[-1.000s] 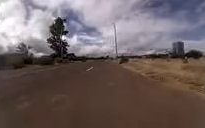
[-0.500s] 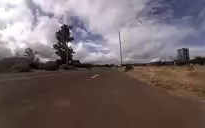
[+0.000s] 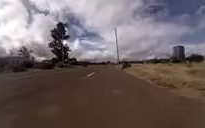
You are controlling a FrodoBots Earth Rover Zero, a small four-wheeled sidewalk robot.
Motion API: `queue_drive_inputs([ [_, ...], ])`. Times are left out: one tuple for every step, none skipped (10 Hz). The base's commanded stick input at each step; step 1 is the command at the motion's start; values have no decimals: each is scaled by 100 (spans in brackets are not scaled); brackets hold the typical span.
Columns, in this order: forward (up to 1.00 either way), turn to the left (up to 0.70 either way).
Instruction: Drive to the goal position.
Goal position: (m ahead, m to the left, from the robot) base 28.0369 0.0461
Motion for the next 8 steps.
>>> queue_drive_inputs([
  [70,0],
  [70,0],
  [70,0],
  [70,0],
  [70,0],
  [70,-9],
  [70,-20],
  [70,-35],
])
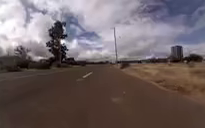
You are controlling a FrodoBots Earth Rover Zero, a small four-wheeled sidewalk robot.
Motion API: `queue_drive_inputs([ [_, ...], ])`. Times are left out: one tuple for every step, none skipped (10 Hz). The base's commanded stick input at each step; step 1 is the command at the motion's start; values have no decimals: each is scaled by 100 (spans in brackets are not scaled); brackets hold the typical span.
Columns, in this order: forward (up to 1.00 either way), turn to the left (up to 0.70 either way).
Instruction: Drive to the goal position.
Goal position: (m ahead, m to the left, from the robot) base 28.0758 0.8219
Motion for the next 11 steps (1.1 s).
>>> queue_drive_inputs([
  [70,-35],
  [70,-35],
  [70,-35],
  [70,-35],
  [70,-32],
  [70,-13],
  [70,0],
  [70,0],
  [70,0],
  [70,0],
  [70,0],
])
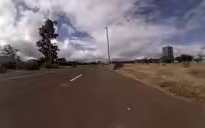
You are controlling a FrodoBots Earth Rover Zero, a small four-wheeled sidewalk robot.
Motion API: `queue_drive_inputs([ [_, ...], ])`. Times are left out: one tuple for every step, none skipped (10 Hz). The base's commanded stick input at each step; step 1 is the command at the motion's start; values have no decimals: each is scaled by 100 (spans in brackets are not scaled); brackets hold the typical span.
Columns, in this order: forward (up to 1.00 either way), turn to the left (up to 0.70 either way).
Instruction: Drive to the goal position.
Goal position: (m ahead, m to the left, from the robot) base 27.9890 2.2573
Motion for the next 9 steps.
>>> queue_drive_inputs([
  [70,0],
  [70,0],
  [70,0],
  [70,-7],
  [70,-20],
  [70,-35],
  [70,-35],
  [70,-35],
  [70,-35],
])
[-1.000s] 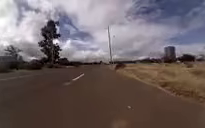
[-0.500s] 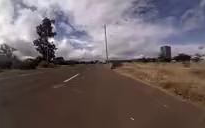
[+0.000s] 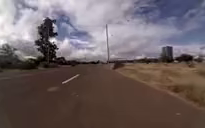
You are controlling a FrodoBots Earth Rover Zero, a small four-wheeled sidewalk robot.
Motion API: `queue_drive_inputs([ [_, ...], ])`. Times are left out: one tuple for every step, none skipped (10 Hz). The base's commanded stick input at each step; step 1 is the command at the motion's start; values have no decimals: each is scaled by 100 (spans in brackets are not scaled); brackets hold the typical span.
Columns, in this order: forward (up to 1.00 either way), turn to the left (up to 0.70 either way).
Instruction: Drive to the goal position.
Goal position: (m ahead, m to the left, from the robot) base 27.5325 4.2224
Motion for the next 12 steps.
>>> queue_drive_inputs([
  [70,-21],
  [70,-4],
  [70,0],
  [70,0],
  [70,0],
  [70,0],
  [70,0],
  [70,0],
  [70,-18],
  [70,-35],
  [70,-35],
  [70,-31],
])
